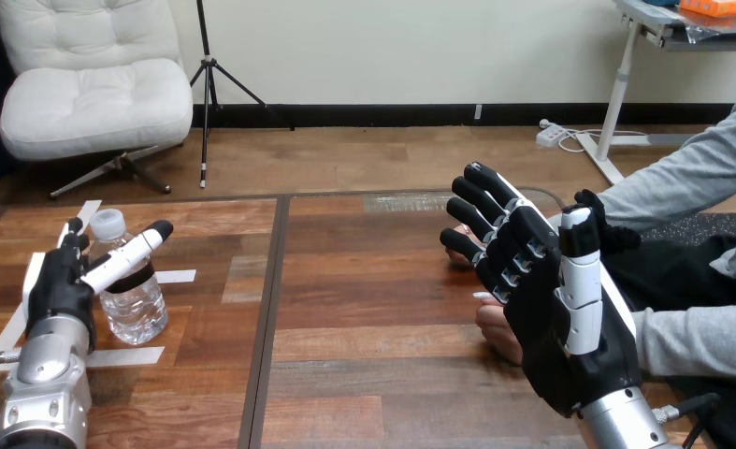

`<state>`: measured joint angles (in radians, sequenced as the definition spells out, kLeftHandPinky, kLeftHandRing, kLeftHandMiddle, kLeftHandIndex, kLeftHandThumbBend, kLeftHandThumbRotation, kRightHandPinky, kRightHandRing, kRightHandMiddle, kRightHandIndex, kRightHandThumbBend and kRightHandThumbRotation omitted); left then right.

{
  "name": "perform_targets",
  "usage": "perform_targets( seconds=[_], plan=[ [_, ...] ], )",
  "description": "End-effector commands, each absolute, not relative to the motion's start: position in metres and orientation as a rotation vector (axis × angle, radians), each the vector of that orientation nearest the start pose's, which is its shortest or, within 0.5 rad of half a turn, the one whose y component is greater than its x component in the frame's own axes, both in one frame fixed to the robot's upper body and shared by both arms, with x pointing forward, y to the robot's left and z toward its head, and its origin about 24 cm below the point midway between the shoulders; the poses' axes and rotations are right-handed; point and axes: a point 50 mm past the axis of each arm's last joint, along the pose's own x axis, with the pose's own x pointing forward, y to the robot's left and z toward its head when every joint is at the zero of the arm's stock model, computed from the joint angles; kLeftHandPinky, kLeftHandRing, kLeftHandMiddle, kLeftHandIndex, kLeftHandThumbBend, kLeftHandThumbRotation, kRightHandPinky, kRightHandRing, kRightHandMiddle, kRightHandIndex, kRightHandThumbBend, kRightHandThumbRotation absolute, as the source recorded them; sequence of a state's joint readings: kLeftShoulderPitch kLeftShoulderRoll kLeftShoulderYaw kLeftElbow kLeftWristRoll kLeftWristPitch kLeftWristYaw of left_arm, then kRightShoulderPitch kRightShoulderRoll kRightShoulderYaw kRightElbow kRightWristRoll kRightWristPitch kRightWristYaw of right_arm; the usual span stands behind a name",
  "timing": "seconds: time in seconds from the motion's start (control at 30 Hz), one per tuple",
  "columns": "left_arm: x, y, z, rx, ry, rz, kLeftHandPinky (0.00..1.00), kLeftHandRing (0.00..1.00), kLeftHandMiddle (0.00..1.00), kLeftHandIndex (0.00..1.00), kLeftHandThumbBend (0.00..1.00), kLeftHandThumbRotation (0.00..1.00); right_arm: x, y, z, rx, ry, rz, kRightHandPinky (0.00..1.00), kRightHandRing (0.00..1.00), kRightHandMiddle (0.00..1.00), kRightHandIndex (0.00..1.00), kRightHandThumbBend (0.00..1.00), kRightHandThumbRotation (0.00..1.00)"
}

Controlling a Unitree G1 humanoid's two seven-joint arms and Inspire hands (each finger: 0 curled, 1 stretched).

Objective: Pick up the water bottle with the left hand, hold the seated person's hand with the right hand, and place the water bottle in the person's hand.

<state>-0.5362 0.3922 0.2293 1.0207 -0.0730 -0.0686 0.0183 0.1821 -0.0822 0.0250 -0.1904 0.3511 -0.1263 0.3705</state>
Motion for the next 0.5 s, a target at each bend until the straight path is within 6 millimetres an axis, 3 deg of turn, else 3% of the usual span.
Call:
perform_targets(
  seconds=[0.0,0.47],
  plan=[
    [0.3346,0.2903,0.0395,0.134,0.244,0.329,1.00,1.00,1.00,1.00,0.95,0.29,0.2215,-0.1496,0.0825,0.229,-0.287,0.365,0.90,0.94,0.93,0.90,0.76,1.00],
    [0.3357,0.2888,0.0408,0.097,0.239,0.306,1.00,1.00,1.00,1.00,0.91,0.18,0.2212,-0.1500,0.0822,0.233,-0.284,0.363,0.90,0.94,0.93,0.91,0.76,1.00]
  ],
)
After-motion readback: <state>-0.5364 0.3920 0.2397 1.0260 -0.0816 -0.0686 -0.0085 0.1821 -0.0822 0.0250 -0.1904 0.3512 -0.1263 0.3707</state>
